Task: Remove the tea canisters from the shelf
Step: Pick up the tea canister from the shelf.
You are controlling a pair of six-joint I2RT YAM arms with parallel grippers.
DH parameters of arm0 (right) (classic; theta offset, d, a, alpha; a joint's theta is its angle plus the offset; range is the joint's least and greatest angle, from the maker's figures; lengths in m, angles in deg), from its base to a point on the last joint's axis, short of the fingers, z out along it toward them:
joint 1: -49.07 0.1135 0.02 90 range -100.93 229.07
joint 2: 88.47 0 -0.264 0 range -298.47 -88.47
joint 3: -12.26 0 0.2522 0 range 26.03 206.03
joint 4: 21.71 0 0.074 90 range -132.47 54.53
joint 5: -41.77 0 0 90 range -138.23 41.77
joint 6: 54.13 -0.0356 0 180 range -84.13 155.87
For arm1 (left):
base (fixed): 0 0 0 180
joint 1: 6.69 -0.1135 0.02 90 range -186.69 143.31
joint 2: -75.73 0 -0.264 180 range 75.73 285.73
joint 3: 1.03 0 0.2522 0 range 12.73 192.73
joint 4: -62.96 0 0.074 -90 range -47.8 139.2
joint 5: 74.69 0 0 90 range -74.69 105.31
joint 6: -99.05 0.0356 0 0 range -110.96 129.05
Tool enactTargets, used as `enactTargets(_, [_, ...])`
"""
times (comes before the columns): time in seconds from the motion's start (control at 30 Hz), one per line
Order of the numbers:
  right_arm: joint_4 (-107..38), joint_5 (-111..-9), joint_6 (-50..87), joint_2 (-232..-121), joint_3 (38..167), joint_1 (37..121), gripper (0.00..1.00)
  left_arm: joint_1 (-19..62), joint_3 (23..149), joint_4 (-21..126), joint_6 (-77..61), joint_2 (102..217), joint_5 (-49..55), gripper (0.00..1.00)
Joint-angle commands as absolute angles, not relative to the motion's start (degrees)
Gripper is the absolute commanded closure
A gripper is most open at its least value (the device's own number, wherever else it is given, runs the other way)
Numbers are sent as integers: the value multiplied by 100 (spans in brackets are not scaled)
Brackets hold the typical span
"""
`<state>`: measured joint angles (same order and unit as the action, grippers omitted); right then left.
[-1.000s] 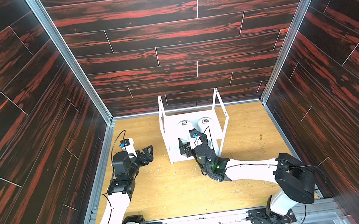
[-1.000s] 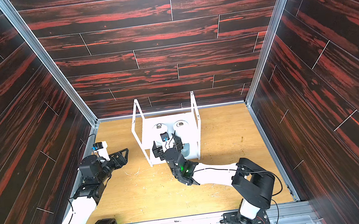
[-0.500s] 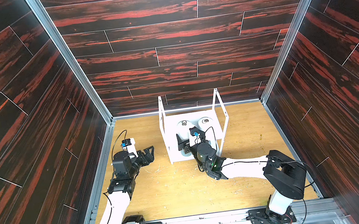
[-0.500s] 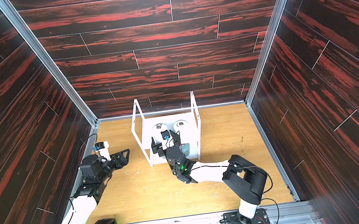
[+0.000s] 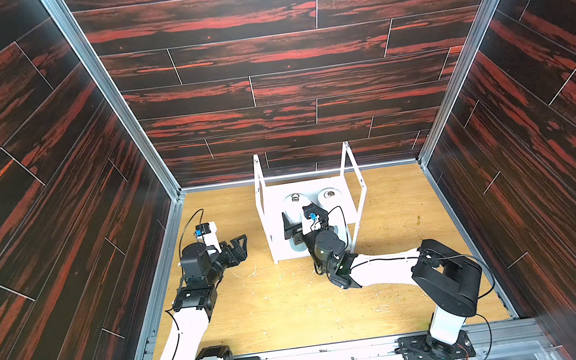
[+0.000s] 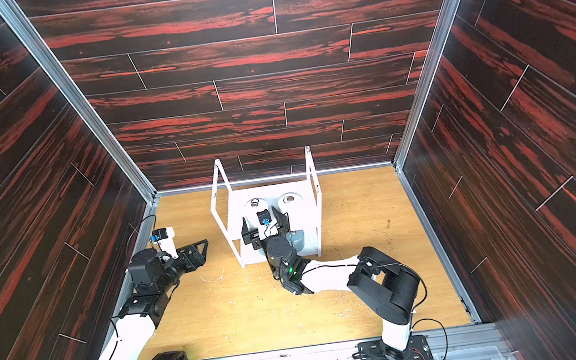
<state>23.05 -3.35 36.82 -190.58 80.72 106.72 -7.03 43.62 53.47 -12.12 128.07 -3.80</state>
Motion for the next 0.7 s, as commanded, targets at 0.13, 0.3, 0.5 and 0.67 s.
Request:
enactTargets(0.13, [2063, -448, 3578, -19305, 8293, 10531, 2, -730, 4343, 5298, -1132, 12663, -403, 14])
enactTargets(0.3, [1881, -565, 3587, -19369, 8428, 10471, 2, -731, 4289, 5307, -1161, 12627, -426, 14])
enactTargets(0.5, [1666, -664, 3658, -19412, 8587, 10435, 2, -731, 4261, 5358, -1185, 12679, -455, 14])
enactTargets(0.67, [1472, -673, 3631, -19310, 8663, 10435, 2, -735, 4281, 5399, -1187, 12730, -482, 14])
